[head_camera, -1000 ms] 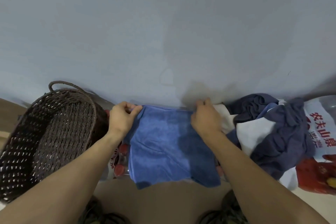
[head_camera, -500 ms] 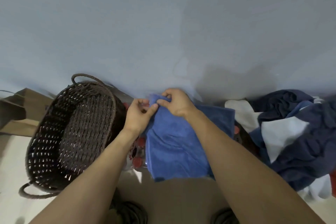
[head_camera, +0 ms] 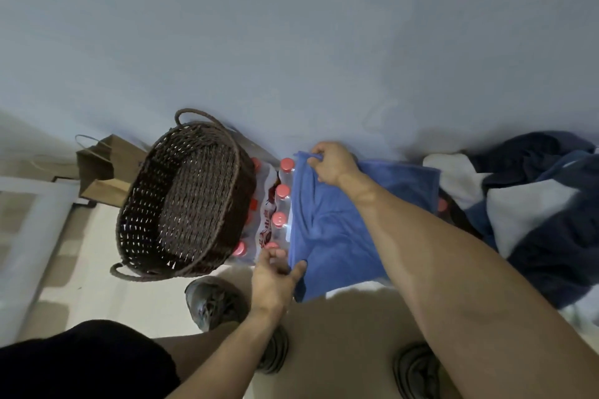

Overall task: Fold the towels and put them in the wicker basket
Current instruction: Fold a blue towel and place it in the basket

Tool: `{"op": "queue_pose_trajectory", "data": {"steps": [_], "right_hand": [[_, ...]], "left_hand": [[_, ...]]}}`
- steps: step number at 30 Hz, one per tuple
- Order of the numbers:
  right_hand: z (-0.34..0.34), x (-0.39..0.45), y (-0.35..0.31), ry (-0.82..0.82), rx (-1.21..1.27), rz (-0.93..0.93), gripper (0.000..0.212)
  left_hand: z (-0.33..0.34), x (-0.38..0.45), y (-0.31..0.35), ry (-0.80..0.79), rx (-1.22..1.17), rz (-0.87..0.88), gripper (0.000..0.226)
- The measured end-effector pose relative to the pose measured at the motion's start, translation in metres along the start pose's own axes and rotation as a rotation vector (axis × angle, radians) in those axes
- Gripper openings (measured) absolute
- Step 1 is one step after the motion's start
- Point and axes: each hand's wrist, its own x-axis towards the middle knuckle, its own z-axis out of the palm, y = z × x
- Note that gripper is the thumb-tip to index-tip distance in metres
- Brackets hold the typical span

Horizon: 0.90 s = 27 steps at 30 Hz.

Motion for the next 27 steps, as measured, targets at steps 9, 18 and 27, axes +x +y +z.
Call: {"op": "queue_pose_trajectory", "data": {"steps": [9,18,27], "right_hand": [[-0.009,-0.006,-0.005,0.042,-0.008,-0.03,0.019],[-0.014,-0.002,-0.005,-0.016,-0.098,-0.039,0.021],[0.001,-0.005,-0.009,0.083,-0.164,-0.038,0.02]], "left_hand": [[-0.019,-0.026,-0.026,-0.017,0.098,0.008,0.016],[-0.019,-0.026,-0.029,-0.101,0.158,-0.046,0.009],[-0.048,-0.005,-0.029,-0.044,0.198,-0.231,0.007]]}}
